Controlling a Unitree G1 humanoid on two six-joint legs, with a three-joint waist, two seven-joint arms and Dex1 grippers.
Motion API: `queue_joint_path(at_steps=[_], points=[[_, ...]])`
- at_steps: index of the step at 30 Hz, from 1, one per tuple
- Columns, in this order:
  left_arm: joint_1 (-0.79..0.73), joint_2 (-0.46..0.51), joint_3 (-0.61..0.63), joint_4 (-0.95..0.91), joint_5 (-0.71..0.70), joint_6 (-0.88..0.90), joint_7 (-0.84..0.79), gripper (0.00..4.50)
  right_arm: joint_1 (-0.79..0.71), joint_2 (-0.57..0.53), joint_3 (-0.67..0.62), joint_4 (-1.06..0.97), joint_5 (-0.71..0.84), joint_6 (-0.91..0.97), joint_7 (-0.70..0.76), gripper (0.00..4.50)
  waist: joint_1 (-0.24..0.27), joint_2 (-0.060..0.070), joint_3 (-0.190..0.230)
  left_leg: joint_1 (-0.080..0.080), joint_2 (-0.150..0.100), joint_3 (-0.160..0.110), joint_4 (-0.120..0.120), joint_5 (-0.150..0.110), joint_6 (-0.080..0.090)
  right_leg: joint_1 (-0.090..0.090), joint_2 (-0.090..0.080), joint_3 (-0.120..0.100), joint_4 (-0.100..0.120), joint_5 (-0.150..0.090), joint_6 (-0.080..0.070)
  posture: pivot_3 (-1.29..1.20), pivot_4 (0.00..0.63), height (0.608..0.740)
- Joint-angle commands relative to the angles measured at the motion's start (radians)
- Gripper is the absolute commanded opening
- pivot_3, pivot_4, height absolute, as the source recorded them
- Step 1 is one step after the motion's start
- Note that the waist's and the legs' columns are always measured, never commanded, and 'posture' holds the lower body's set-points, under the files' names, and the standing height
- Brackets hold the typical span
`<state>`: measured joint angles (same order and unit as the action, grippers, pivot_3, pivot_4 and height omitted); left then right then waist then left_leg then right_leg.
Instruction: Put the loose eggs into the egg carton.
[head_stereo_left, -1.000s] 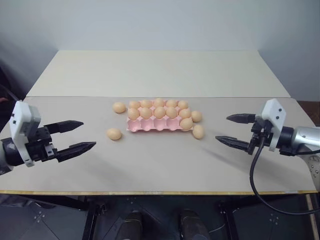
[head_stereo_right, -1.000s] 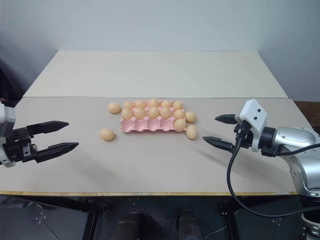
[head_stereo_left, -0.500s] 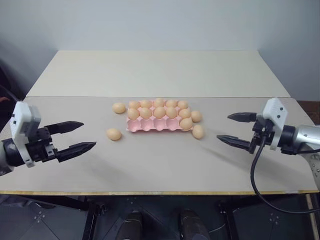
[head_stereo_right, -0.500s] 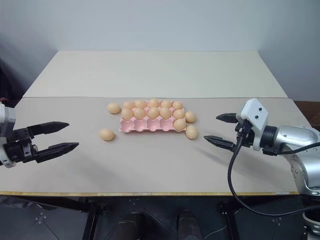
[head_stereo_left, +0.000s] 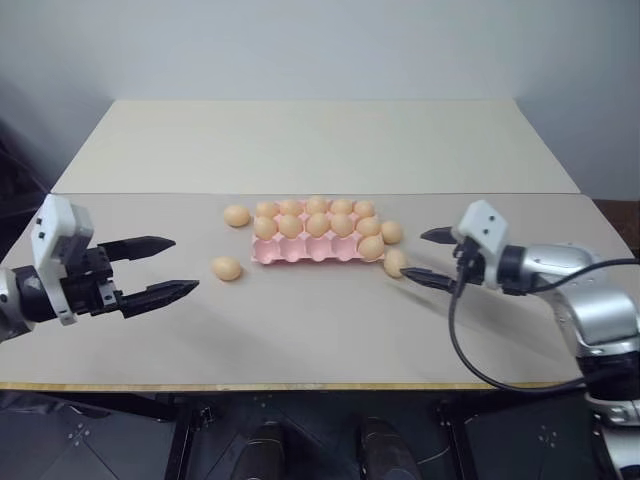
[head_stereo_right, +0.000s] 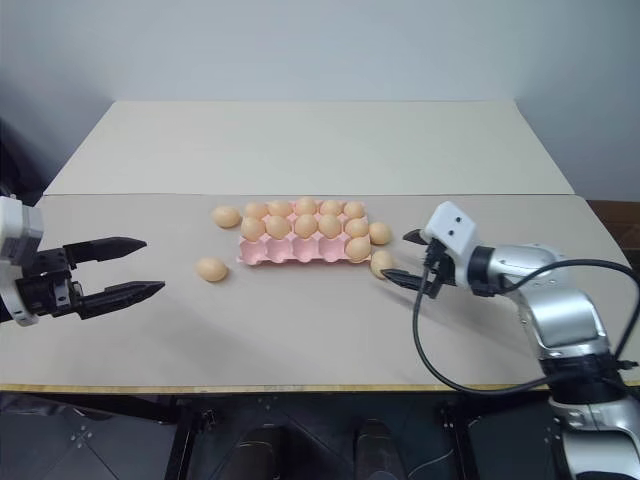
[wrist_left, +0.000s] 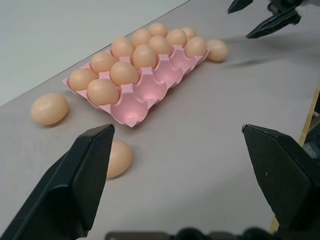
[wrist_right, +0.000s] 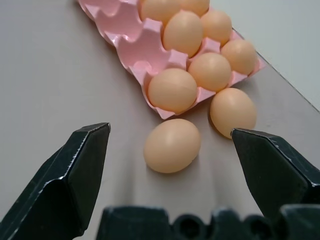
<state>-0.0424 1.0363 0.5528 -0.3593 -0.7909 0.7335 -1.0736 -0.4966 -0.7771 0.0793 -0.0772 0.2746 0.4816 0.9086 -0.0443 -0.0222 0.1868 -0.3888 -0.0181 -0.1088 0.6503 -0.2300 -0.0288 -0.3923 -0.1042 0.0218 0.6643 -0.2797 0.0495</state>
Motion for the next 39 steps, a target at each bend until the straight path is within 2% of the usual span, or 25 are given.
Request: queue_joint_path(at_steps=[1, 8, 11, 15, 17, 22, 24, 32, 37, 39], points=[[-0.015, 0.011, 0.003, -0.005, 0.002, -0.016, -0.002, 4.45, -0.062, 0.031, 0.042, 0.051, -0.081, -0.014, -0.051, 4.5, 0.0, 0.0, 0.0, 0.0, 0.0, 0.0, 0.0, 0.0, 0.0, 0.0, 0.0, 0.0, 0.0, 0.0, 0.0, 0.0, 0.15, 0.74], [-0.005, 0.007, 0.015, -0.01, 0.001, -0.017, -0.005, 4.45, -0.118, 0.137, 0.109, 0.168, -0.192, 0.004, -0.148, 4.5, -0.002, 0.0, 0.0, 0.0, 0.0, 0.0, 0.0, 0.0, 0.0, -0.001, 0.0, 0.001, 0.0, 0.0, 0.0, 0.0, 0.15, 0.74], [-0.008, 0.01, 0.018, -0.011, -0.003, -0.012, -0.005, 4.5, -0.111, 0.162, 0.094, 0.156, -0.186, 0.016, -0.151, 3.94, 0.0, 0.0, 0.0, 0.0, 0.0, 0.0, -0.001, 0.0, -0.001, -0.002, 0.0, 0.001, 0.001, 0.0, 0.0, 0.0, 0.15, 0.74], [-0.006, 0.01, 0.016, -0.007, 0.003, -0.019, -0.008, 4.5, -0.066, 0.13, 0.049, 0.074, -0.154, 0.07, -0.133, 2.6, 0.0, 0.0, 0.0, -0.001, 0.0, 0.0, -0.001, 0.0, -0.001, -0.002, 0.0, 0.001, 0.001, 0.0, 0.0, 0.0, 0.15, 0.74], [-0.005, 0.008, 0.013, -0.005, 0.006, -0.023, -0.008, 4.5, -0.046, 0.108, 0.025, 0.032, -0.144, 0.102, -0.132, 2.19, 0.002, 0.0, 0.0, 0.0, 0.0, 0.0, -0.001, 0.0, -0.001, -0.002, 0.0, 0.001, 0.001, 0.0, 0.0, 0.0, 0.15, 0.74], [0.001, -0.004, 0.01, -0.012, 0.005, -0.027, -0.002, 4.5, -0.023, 0.049, -0.05, -0.105, -0.103, 0.187, -0.124, 2.19, 0.001, 0.0, 0.0, 0.0, 0.0, 0.0, -0.001, 0.0, -0.001, -0.002, 0.0, 0.001, 0.001, 0.0, 0.0, 0.0, 0.15, 0.74], [0.001, -0.009, 0.007, -0.015, 0.003, -0.026, 0.003, 4.5, -0.065, 0.057, -0.048, -0.132, -0.088, 0.205, -0.121, 2.19, -0.005, 0.0, 0.0, 0.0, 0.0, 0.001, -0.001, 0.0, -0.001, -0.002, 0.0, 0.002, 0.001, 0.0, 0.0, 0.0, 0.15, 0.74], [-0.026, -0.026, -0.018, -0.023, -0.005, -0.024, 0.022, 4.5, -0.252, 0.227, 0.107, -0.004, -0.13, 0.158, -0.143, 2.19, -0.015, 0.0, 0.0, 0.001, 0.002, 0.001, -0.003, 0.0, -0.001, -0.003, 0.003, 0.003, 0.001, 0.001, -0.001, 0.0, 0.15, 0.74], [-0.032, -0.026, -0.017, -0.028, -0.011, -0.018, 0.026, 4.5, -0.302, 0.322, 0.168, 0.115, -0.187, 0.116, -0.189, 2.19, -0.011, 0.0, 0.0, -0.002, 0.001, 0.001, -0.004, 0.002, -0.004, -0.008, 0.002, 0.004, 0.002, 0.001, -0.001, 0.0, 0.15, 0.74], [-0.031, -0.023, -0.018, -0.028, -0.008, -0.019, 0.023, 4.5, -0.31, 0.34, 0.179, 0.143, -0.21, 0.1, -0.205, 2.83, -0.008, 0.0, 0.0, -0.005, 0.001, 0.001, -0.004, 0.003, -0.005, -0.011, 0.002, 0.004, 0.004, 0.001, -0.001, 0.0, 0.15, 0.74]])
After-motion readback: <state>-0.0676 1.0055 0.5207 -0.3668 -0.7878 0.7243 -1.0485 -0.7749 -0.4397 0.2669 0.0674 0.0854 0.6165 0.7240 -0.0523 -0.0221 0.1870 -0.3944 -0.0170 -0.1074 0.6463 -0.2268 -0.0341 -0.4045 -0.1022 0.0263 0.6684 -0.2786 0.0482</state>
